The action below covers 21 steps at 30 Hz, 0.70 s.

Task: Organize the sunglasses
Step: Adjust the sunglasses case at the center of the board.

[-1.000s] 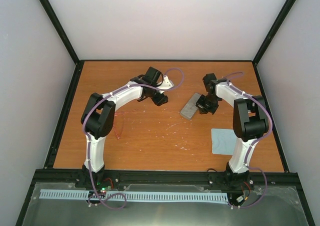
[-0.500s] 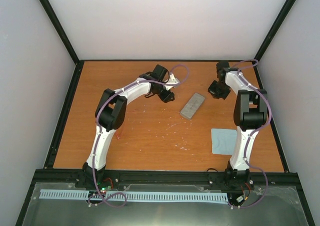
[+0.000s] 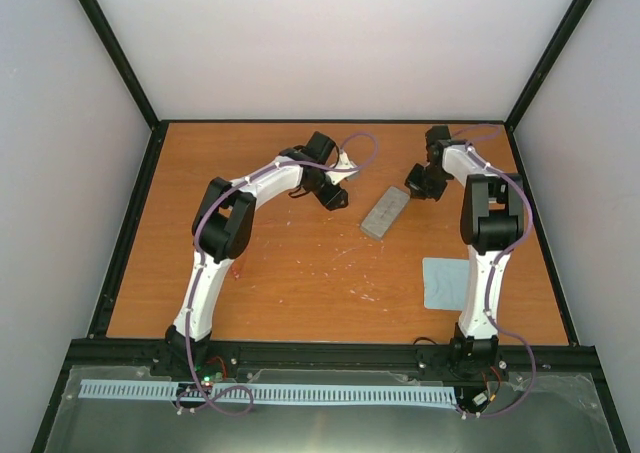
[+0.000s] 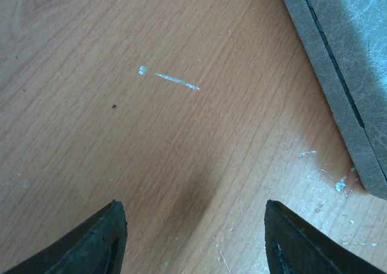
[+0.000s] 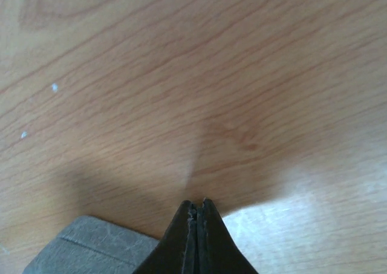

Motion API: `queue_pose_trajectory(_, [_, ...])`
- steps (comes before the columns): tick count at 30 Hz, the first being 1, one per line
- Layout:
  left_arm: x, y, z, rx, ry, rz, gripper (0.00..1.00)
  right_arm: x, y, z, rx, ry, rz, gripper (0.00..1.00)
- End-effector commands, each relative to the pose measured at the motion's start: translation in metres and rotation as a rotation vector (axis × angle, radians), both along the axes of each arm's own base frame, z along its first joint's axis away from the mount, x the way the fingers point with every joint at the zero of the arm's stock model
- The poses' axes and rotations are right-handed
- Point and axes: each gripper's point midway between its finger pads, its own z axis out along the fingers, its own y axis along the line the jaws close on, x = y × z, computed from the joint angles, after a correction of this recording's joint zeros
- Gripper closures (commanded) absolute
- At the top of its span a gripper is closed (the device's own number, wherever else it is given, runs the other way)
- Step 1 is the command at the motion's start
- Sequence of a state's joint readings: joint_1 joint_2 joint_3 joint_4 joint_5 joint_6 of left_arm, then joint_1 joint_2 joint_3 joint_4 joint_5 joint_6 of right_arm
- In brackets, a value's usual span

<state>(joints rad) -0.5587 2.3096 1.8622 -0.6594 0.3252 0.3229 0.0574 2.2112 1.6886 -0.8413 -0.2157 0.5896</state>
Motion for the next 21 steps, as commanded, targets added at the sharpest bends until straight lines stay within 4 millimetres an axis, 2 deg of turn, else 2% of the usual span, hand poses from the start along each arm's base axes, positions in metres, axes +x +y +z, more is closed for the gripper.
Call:
queue_pose_trajectory(1, [0.000,-0.006,0.017,-0.021,-0.007,-0.004,0.37,-0.013,0.021,0.002,0.049,0.001,0.046,0.97])
queue_pose_trajectory(10, [-0.019,-0.004,0.010,-0.037,0.039,-0.031,0.38,-0.045,0.057,0.002,0.085,0.019,0.098,0.97])
queue_pose_trajectory(15, [-0.023,0.011,0.008,0.018,0.010,-0.010,0.42,-0.062,0.062,0.017,0.075,0.031,0.121,0.97])
queue_pose_trajectory(17, [-0.017,0.025,0.017,0.053,-0.075,0.026,0.44,-0.062,0.048,0.035,-0.003,-0.006,0.128,0.97])
queue_pose_trajectory(19, [-0.013,0.036,0.039,0.037,-0.154,0.049,0.46,-0.048,0.036,0.067,-0.088,-0.101,0.158,0.97])
queue_pose_trajectory(21, [-0.017,0.044,0.060,0.008,-0.191,0.055,0.47,-0.028,0.048,0.105,-0.062,-0.249,0.254,0.88])
